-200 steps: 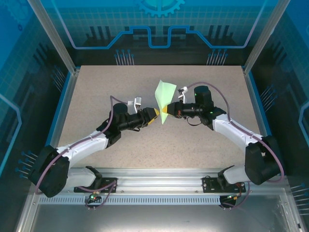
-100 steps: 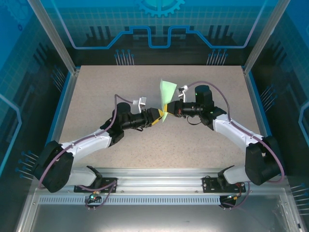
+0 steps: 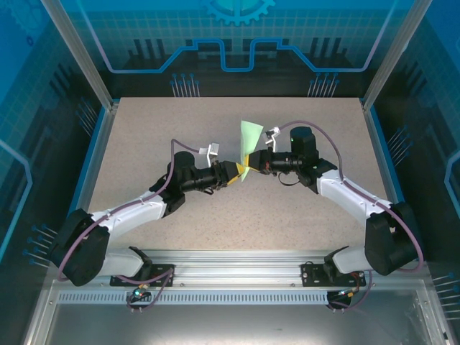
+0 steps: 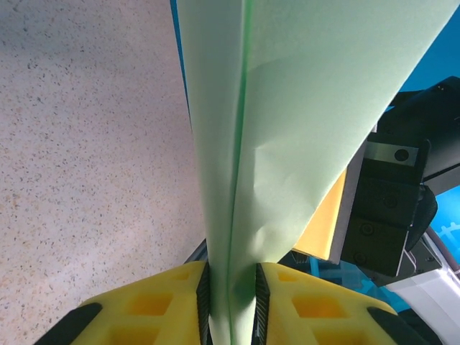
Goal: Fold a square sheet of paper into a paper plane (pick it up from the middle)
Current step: Place the paper plane at the center of the table.
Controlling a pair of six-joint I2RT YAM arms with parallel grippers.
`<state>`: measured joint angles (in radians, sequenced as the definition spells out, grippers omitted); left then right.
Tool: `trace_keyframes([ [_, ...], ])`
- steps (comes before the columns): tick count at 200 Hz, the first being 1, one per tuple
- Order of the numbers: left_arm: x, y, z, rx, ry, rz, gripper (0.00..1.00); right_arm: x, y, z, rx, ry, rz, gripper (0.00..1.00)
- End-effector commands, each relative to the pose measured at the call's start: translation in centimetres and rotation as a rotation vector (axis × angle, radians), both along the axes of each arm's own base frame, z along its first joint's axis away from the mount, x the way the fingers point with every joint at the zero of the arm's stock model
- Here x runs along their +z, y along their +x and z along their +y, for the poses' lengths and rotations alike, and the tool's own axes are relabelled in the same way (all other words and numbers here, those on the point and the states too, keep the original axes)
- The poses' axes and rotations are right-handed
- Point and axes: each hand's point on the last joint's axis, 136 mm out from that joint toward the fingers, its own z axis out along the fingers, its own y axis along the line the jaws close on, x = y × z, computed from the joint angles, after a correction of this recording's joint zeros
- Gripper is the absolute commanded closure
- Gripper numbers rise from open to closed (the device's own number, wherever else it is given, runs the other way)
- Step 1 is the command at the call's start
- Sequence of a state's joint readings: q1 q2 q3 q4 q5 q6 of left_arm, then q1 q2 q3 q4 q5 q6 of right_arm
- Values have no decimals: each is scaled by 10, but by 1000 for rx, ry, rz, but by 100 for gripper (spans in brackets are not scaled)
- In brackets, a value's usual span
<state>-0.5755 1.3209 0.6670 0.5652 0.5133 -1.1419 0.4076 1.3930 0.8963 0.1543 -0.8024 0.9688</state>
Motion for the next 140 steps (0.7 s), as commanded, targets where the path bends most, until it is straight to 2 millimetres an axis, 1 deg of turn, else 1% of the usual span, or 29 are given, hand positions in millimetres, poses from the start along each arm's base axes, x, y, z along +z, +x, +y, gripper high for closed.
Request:
trace_keyframes([
  [1, 27, -7, -9, -61, -37, -97, 76, 11, -4, 4, 28, 37, -21, 96],
  [47, 28, -7, -7, -52, -18, -106, 95, 13, -5, 3, 27, 40, -24, 93],
  [54, 27, -7, -6, -50, -13, -106, 100, 13, -5, 3, 27, 39, -25, 93],
  [95, 25, -8, -3, -36, 5, -102, 100, 13, -6, -3, 2, 4, -34, 85],
  [110, 26, -9, -2, -31, 7, -103, 100, 13, -4, -11, -21, -14, -40, 75],
  [126, 26, -9, 0, -21, 14, -105, 100, 10, -2, -25, -64, -40, -42, 61],
  [139, 26, -9, 2, -13, 23, -104, 100, 19, -2, -33, -81, -32, -73, 53],
  [140, 26, -9, 2, -11, 23, -105, 100, 15, -4, -34, -81, -36, -67, 52],
])
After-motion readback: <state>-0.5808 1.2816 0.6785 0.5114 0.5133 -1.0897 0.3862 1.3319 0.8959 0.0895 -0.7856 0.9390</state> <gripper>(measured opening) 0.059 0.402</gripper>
